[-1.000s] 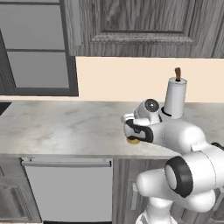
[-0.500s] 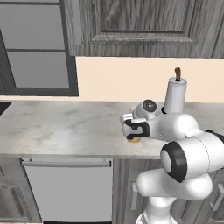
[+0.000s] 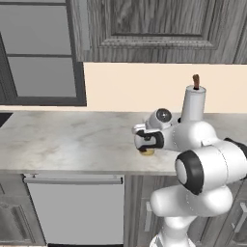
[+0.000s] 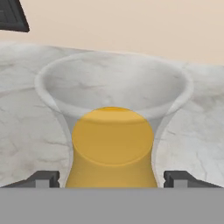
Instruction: Move the walnut and cherry from the second highest shelf to the top shelf to make space. Then, place the pitcher from the counter on the cleared second highest shelf.
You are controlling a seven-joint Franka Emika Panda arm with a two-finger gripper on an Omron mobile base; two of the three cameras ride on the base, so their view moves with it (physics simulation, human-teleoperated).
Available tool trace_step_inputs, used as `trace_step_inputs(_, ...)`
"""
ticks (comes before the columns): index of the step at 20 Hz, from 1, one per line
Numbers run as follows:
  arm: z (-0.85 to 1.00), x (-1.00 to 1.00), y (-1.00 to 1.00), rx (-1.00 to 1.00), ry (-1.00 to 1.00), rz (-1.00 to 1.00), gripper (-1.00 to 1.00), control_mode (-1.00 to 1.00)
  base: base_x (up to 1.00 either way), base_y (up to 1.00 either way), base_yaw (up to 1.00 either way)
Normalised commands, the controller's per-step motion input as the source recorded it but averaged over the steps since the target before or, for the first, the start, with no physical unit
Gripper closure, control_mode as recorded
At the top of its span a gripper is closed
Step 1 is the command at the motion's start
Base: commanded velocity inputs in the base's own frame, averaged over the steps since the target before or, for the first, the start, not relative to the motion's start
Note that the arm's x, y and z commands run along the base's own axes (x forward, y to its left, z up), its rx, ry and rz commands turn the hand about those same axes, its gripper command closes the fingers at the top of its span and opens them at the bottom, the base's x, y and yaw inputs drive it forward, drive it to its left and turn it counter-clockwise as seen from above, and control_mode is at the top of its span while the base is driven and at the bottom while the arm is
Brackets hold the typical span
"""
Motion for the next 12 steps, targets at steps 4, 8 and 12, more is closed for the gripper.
trace_step_inputs(4, 0.33, -0.96, -0.07, 0.0, -0.03, 0.0, 1.0, -1.0, 0.0, 0.0, 0.0)
trace_step_inputs(8, 0.91, -1.0, -0.23, 0.0, -0.1, 0.0, 1.0, -1.0, 0.0, 0.0, 0.0)
trace_step_inputs(12, 1.0, -1.0, -0.02, 0.01, -0.14, 0.03, 1.0, -1.0, 0.0, 0.0, 0.0)
